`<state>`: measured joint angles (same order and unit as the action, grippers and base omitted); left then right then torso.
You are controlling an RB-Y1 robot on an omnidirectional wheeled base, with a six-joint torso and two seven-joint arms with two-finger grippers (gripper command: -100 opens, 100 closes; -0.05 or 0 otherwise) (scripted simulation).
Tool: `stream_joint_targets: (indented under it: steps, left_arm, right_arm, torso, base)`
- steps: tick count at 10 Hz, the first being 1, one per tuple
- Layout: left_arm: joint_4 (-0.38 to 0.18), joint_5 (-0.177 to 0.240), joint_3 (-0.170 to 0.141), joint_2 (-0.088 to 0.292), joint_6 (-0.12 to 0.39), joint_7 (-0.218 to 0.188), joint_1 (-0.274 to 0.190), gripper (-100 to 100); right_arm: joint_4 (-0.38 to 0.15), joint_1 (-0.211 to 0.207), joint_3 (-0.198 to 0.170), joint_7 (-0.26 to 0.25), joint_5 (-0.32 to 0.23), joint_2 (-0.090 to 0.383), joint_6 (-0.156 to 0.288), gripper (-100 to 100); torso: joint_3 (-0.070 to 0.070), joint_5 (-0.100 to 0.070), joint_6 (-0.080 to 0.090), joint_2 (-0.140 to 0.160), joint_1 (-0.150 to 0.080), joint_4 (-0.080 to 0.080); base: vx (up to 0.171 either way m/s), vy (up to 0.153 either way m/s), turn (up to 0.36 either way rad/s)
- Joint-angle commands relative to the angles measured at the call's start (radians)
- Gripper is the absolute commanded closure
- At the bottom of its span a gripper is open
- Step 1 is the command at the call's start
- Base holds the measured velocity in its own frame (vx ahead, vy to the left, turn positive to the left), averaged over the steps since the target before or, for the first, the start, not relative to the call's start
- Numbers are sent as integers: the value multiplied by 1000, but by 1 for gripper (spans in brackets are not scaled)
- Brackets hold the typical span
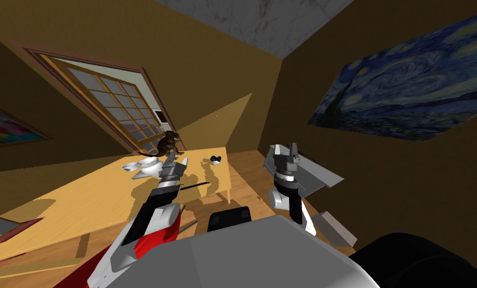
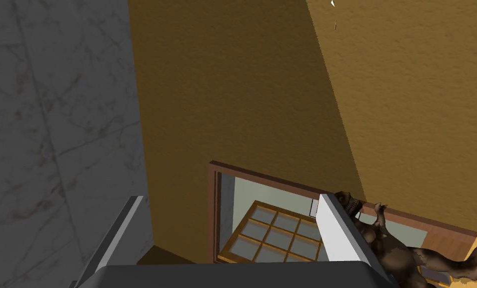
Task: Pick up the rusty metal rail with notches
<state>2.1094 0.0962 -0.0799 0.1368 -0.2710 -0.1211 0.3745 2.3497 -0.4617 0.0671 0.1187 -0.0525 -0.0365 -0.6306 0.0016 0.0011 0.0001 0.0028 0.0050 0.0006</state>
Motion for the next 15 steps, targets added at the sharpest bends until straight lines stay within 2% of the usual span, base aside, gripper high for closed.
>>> stream_joint_targets:
  steps: [1,2,3,5,6,7,8,9,10,11,13,14,15]
  left_arm:
    - [-11,1,3,-1,34,-6,-7,-100]
    - [-47,7,-2,2,69,-20,-33,-100]
    - [-47,7,-2,2,74,-20,-33,-100]
    - [-108,19,-14,6,147,-49,-89,-100]
    - [-125,19,-14,6,160,-49,-89,-100]
    - [-154,25,-20,7,206,-63,-118,-100]
    - [-167,25,-20,7,206,-63,-118,-100]
    - [-211,32,-26,8,240,-77,-149,-100]
    - [-211,32,-26,8,253,-77,-149,-100]
    - [-258,38,-33,9,282,-91,-180,-100]
    - [-258,38,-33,9,301,-91,-180,-100]
    - [-306,45,-39,11,345,-105,-212,-100]
    - [-306,45,-39,11,351,-105,-212,-100]
  right_arm:
    - [0,0,0,0,0,0,0,0]
    - [0,0,0,0,0,0,0,0]
    - [0,0,0,0,0,0,0,0]
    - [0,0,0,0,0,0,0,0]
    - [0,0,0,0,0,0,0,0]
    - [0,0,0,0,0,0,0,0]
    - [0,0,0,0,0,0,0,0]
    - [0,0,0,0,0,0,0,0]
    - [0,0,0,0,0,0,0,0]
    - [0,0,0,0,0,0,0,0]
    - [0,0,0,0,0,0,0,0]
    - [0,0,0,0,0,0,0,0]
    - [0,0,0,0,0,0,0,0]
  torso:
    - [0,0,0,0,0,0]
    - [0,0,0,0,-1,0]
    - [0,0,0,-1,0,0]
    - [0,0,0,-1,-1,0]
    - [0,0,0,1,1,0]
    - [0,0,0,0,0,0]
    - [0,0,0,0,0,0]
    - [-1,0,0,-1,-1,0]
    - [0,0,0,-1,-1,0]
    - [0,0,0,-1,-2,0]
    - [0,0,-1,0,-2,0]
    - [-1,-1,-1,-2,-3,0]
    - [-1,0,0,-2,-2,0]
  base:
    - [-41,60,-42]
    - [-38,62,-79]
    - [-35,53,-44]
    - [-58,69,-108]
    - [-58,69,-57]
    - [-43,66,-99]
    - [-35,51,-48]
    - [-49,51,-86]
    - [-45,43,-57]
    - [-59,45,-121]
    - [-29,34,-17]
    - [-21,37,-107]
    - [-31,42,-65]
